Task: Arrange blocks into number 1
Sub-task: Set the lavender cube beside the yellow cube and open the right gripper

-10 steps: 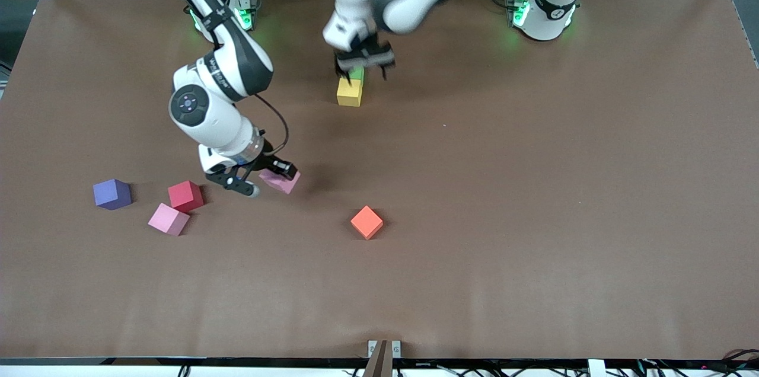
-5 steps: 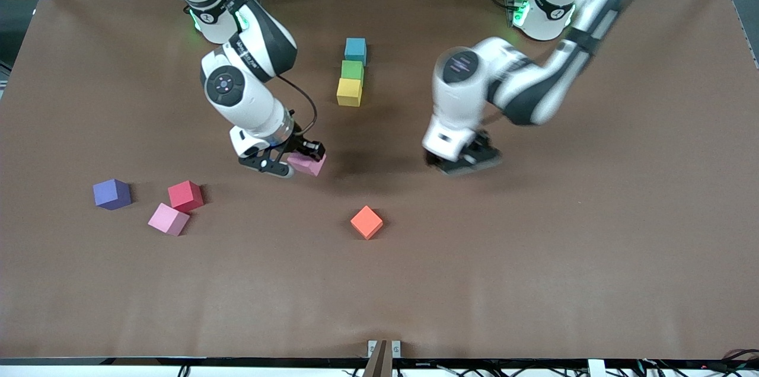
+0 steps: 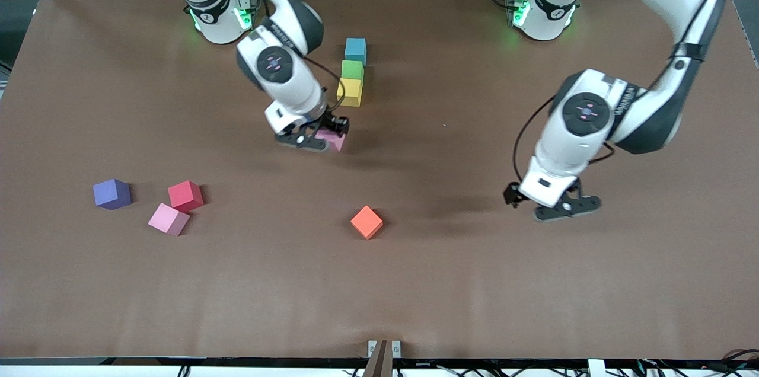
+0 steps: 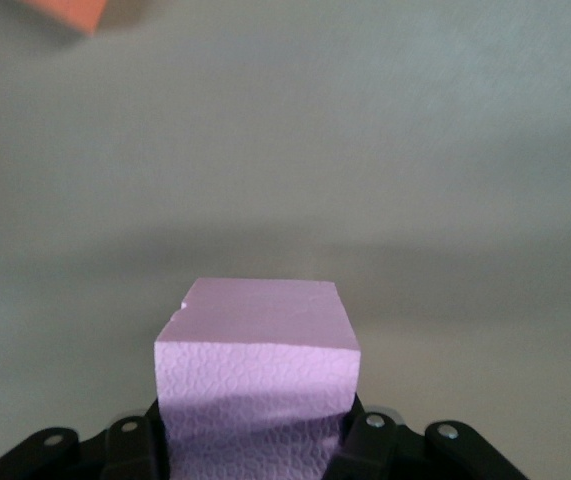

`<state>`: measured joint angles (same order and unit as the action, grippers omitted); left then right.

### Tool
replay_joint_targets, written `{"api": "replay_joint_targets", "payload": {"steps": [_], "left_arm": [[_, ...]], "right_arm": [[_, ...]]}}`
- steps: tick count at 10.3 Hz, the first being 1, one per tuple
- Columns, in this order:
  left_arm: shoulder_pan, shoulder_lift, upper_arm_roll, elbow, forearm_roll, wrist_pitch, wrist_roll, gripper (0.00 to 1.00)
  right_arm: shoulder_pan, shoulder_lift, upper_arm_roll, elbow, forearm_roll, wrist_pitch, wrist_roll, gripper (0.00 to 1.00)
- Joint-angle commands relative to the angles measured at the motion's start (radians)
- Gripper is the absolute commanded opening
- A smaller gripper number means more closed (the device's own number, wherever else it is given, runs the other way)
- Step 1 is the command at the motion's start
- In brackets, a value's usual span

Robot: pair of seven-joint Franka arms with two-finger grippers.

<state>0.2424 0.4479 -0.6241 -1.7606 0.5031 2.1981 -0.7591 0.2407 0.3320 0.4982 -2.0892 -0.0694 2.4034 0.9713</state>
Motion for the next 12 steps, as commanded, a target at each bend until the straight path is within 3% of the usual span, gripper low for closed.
{"api": "replay_joint_targets", "payload": {"steps": [1,5,6,8,9,12], "left_arm": [[0.029,-0.006,-0.008,0.013,-0.009,-0.036,0.096,1.00],[0.072,-0.032,-0.006,0.026,-0.055,-0.153,0.243,1.00],[0.034,-0.057,0.054,0.018,-0.093,-0.155,0.273,1.00],[-0.188,-0.174,0.327,-0.031,-0.278,-0.158,0.406,1.00],[-0.228,-0.230,0.387,-0.060,-0.334,-0.169,0.447,1.00],[-0.258,-0.386,0.426,-0.060,-0.391,-0.302,0.451,1.00]], "right_arm": [[0.035,-0.013,0.002,-0.086,-0.088,0.086,0.073,0.00],[0.094,0.024,0.000,-0.104,-0.118,0.106,0.099,0.00],[0.097,0.036,0.000,-0.110,-0.148,0.105,0.131,0.00],[0.109,0.074,0.000,-0.114,-0.231,0.111,0.202,0.00],[0.114,0.081,0.000,-0.114,-0.253,0.111,0.226,0.00],[0.114,0.108,0.002,-0.112,-0.253,0.115,0.236,0.02]]}}
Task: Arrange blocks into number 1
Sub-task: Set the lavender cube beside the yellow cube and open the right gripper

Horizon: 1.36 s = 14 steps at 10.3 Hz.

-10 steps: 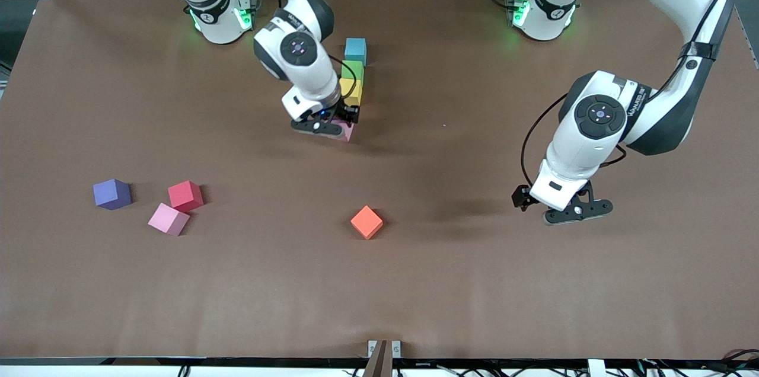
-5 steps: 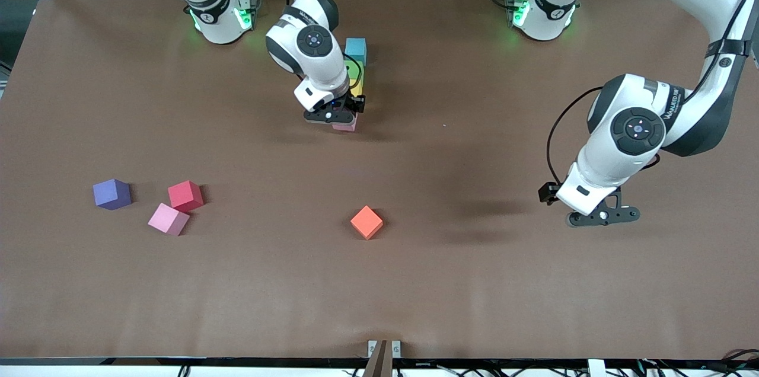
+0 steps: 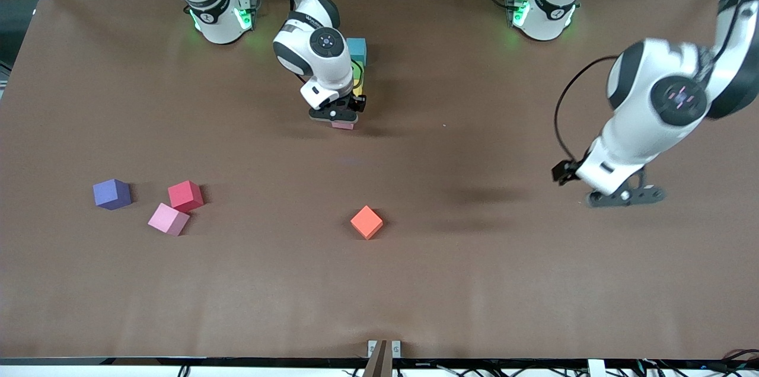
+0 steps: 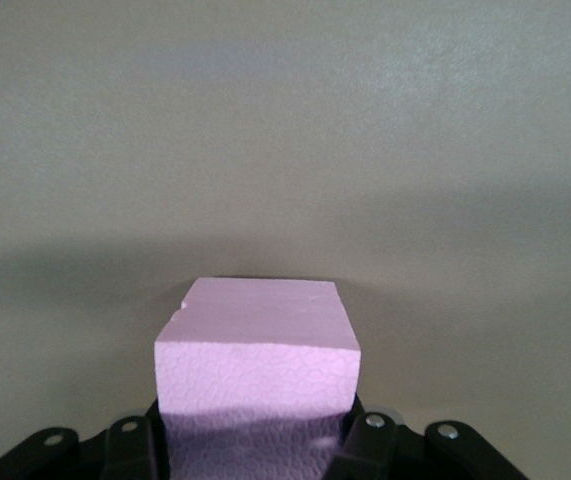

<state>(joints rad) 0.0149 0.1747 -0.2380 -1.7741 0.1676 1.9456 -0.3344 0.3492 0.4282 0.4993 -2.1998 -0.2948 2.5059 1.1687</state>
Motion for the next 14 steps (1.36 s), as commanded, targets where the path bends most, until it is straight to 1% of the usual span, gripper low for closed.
{"api": "replay_joint_targets", "payload": {"steps": [1,2,3,4,5,6,7,9,11,13,14], "left_arm": [[-0.102,-0.162,0.124,-0.036,-0.112,-0.092,0.047,1.00],[-0.148,-0.181,0.188,-0.015,-0.120,-0.147,0.110,1.00],[-0.139,-0.181,0.189,0.028,-0.129,-0.205,0.167,1.00],[-0.135,-0.179,0.189,0.082,-0.131,-0.276,0.195,1.00],[-0.116,-0.175,0.187,0.134,-0.132,-0.307,0.207,1.00],[-0.101,-0.170,0.184,0.174,-0.148,-0.335,0.213,1.00],[-0.086,-0.150,0.187,0.215,-0.164,-0.355,0.227,1.00],[-0.082,-0.150,0.187,0.229,-0.169,-0.358,0.250,1.00],[-0.082,-0.152,0.187,0.231,-0.192,-0.358,0.248,1.00],[-0.081,-0.155,0.187,0.229,-0.192,-0.358,0.250,1.00],[-0.082,-0.155,0.189,0.229,-0.192,-0.358,0.250,1.00]], "right_arm": [[0.007,0.015,0.001,-0.001,-0.027,0.013,0.040,0.06],[0.008,0.018,0.001,-0.001,-0.027,0.013,0.040,0.11],[0.014,0.020,0.001,-0.001,-0.027,0.013,0.040,0.16],[0.014,0.021,0.001,0.002,-0.027,0.013,0.040,0.28],[0.014,0.021,0.001,0.003,-0.027,0.013,0.039,0.72],[0.014,0.023,0.001,0.008,-0.029,0.013,0.039,1.00],[0.014,0.021,0.001,0.012,-0.030,0.013,0.034,1.00],[0.002,-0.002,0.001,0.021,-0.030,0.008,0.019,1.00],[-0.076,-0.080,0.001,0.061,-0.017,-0.002,0.020,1.00],[-0.157,-0.115,-0.002,0.109,0.005,-0.004,0.025,1.00],[-0.209,-0.134,-0.005,0.110,0.002,-0.004,0.017,1.00]]}}
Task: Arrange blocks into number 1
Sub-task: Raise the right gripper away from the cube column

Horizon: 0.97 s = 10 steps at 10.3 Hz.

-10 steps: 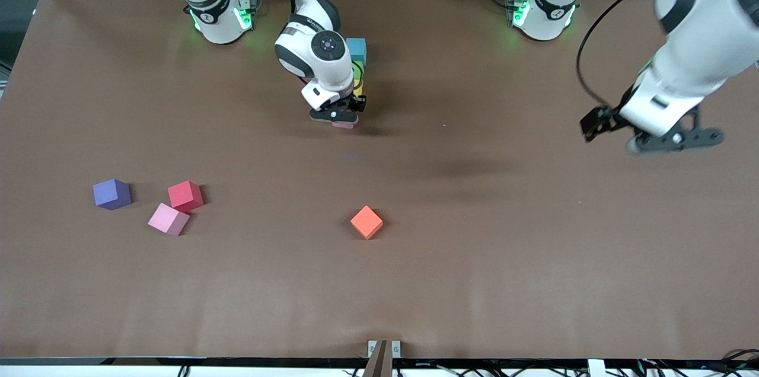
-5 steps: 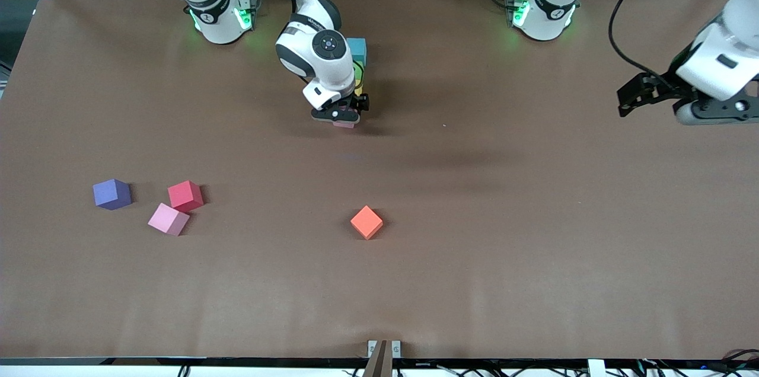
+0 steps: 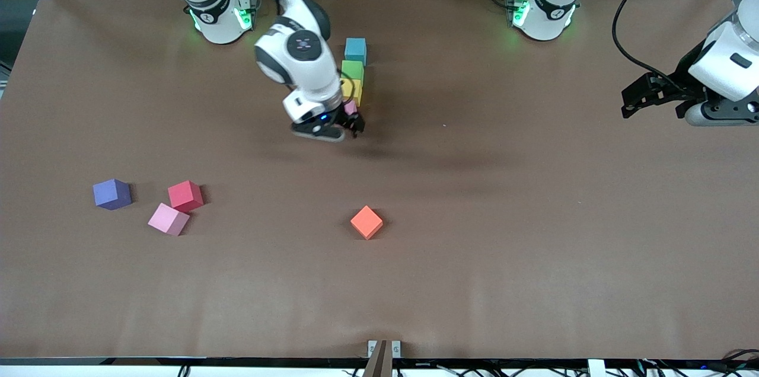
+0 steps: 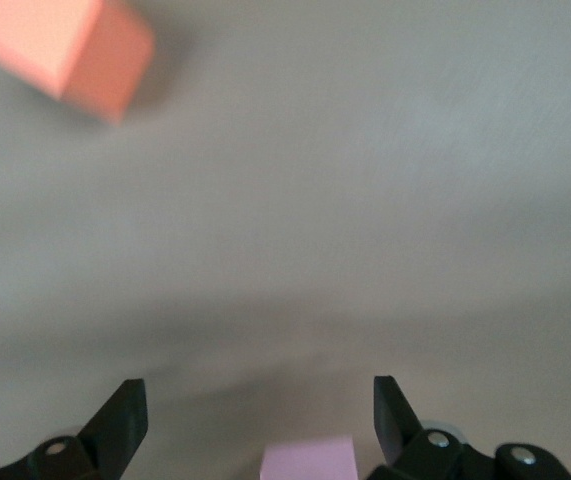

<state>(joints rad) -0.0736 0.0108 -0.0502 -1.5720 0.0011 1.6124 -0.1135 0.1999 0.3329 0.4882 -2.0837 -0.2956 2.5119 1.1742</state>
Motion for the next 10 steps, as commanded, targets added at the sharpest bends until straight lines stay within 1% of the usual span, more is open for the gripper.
{"api": "replay_joint_targets", "payload": {"steps": [1,2,3,4,6,7,9,10], "left_arm": [[0.006,0.008,0.001,0.026,-0.024,-0.026,0.028,1.00],[0.008,0.008,0.001,0.024,-0.024,-0.026,0.029,1.00],[0.006,0.009,0.000,0.024,-0.026,-0.026,0.028,1.00],[0.003,0.009,0.000,0.024,-0.026,-0.026,0.019,1.00],[0.003,0.011,-0.026,0.024,-0.024,-0.026,0.008,1.00],[0.003,0.011,-0.028,0.024,-0.024,-0.026,0.008,1.00],[0.005,0.009,-0.036,0.024,-0.018,-0.026,0.008,1.00],[0.006,0.008,-0.036,0.023,-0.015,-0.026,0.014,1.00]], "right_arm": [[-0.100,-0.044,0.001,-0.006,-0.006,-0.012,0.009,1.00],[-0.135,-0.048,-0.016,-0.001,-0.008,-0.012,0.005,1.00],[-0.161,-0.058,-0.045,0.002,-0.008,-0.012,-0.061,1.00],[-0.186,-0.066,-0.087,0.004,-0.002,-0.016,-0.171,1.00],[-0.244,-0.069,-0.129,0.007,0.000,-0.053,-0.345,1.00],[-0.263,-0.068,-0.166,0.007,0.000,-0.065,-0.455,1.00],[-0.277,-0.055,-0.262,0.005,0.006,-0.073,-0.691,1.00],[-0.278,-0.048,-0.304,0.007,0.007,-0.074,-0.844,1.00]]}}
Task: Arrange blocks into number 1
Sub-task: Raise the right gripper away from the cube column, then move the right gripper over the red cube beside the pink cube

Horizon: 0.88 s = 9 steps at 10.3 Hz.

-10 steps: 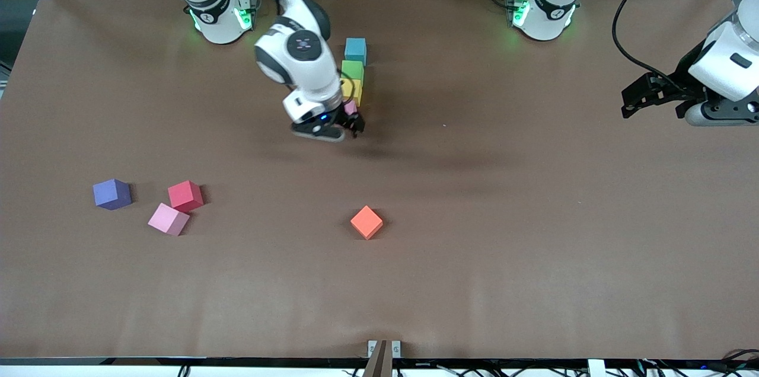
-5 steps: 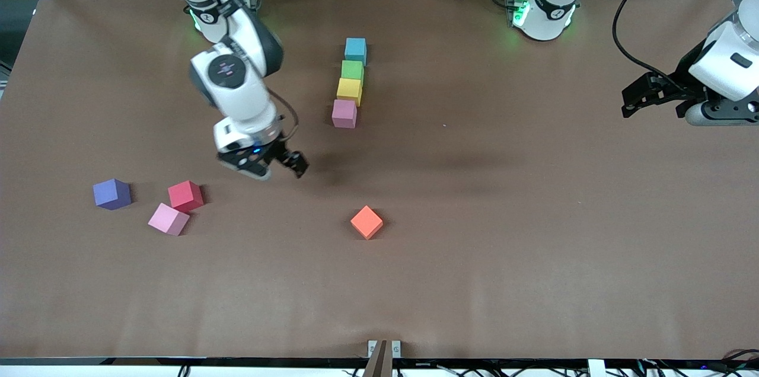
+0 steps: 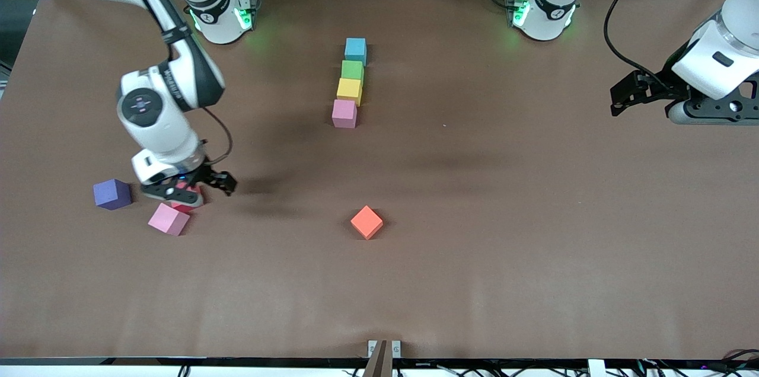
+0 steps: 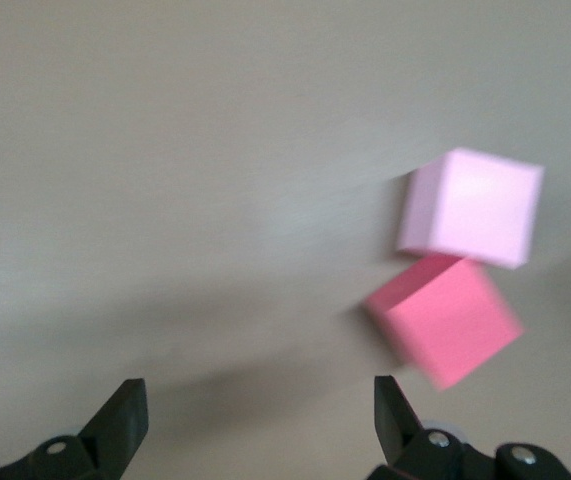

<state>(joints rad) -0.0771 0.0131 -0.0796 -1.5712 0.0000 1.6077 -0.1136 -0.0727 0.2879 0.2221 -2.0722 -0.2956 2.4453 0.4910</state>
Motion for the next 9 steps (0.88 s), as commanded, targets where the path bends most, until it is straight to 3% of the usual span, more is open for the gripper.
{"api": "replay_joint_targets", "payload": {"steps": [1,4,9], "left_arm": [[0.013,0.004,-0.006,0.022,-0.014,-0.025,0.018,1.00],[0.011,0.004,-0.006,0.022,-0.023,-0.028,0.011,1.00],[0.013,0.016,-0.014,0.014,-0.023,-0.020,0.026,1.00]], "right_arm": [[-0.007,0.011,-0.067,-0.005,0.018,-0.008,-0.289,1.00],[-0.006,0.063,-0.131,0.018,0.146,-0.020,-0.539,1.00],[-0.004,0.114,-0.161,0.034,0.162,-0.019,-0.664,1.00]]}}
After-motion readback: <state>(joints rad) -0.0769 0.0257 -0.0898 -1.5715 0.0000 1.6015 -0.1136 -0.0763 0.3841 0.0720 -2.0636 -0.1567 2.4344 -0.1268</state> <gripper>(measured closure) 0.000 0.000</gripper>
